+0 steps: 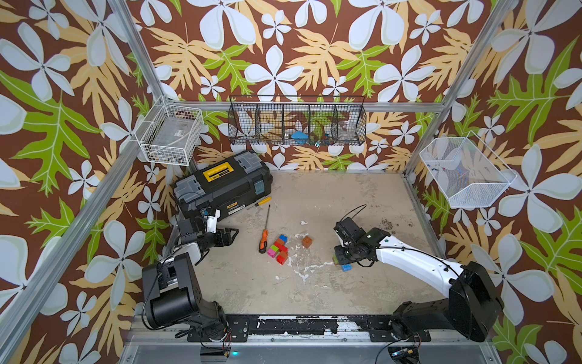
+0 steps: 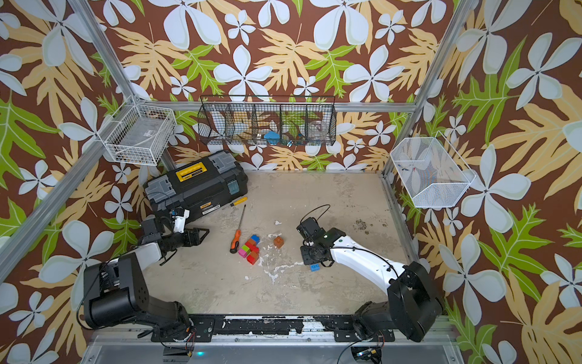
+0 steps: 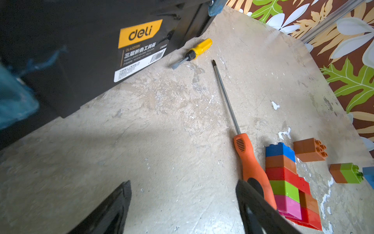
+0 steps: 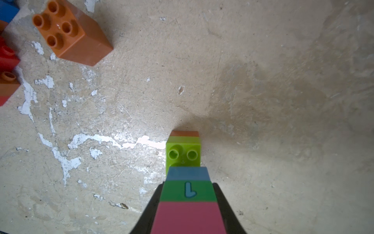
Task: Assemble the letter h with lego
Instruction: Assemble the lego brick with the lego brick.
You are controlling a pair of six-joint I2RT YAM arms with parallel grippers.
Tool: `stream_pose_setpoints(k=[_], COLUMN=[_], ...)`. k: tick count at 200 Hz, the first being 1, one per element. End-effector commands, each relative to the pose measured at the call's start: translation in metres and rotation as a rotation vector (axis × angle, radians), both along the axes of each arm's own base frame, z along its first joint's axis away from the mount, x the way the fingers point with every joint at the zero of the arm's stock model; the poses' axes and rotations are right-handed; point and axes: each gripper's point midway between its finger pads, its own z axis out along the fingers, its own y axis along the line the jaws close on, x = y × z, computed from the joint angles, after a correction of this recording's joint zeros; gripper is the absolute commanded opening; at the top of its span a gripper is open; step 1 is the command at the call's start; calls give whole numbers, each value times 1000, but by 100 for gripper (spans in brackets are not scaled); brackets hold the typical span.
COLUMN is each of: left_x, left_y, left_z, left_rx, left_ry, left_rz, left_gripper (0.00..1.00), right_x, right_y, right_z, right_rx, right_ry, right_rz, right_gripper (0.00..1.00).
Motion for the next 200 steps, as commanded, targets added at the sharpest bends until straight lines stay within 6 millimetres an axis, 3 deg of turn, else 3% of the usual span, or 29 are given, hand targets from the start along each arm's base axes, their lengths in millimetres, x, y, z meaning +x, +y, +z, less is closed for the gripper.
stream_pose_setpoints(k=[1, 37, 116, 200], left_x=[-1, -2, -2, -2], left_y=[-1, -2, -2, -1], left_z=[3, 2, 4, 3], left_rx=[-2, -4, -8, -11], left_ry=[-12, -10, -15, -13], left_rz=[-12, -13, -15, -13], left_gripper=[85, 85, 85, 85], right_x=[3, 3, 10, 6], right_y=[3, 1, 3, -1], right_z=[-4, -5, 10, -14], right_rx=[14, 12, 30, 5], right_ry=[-5, -10, -52, -13], right_rz=[-25, -36, -49, -54], right_gripper=[14, 14, 14, 13])
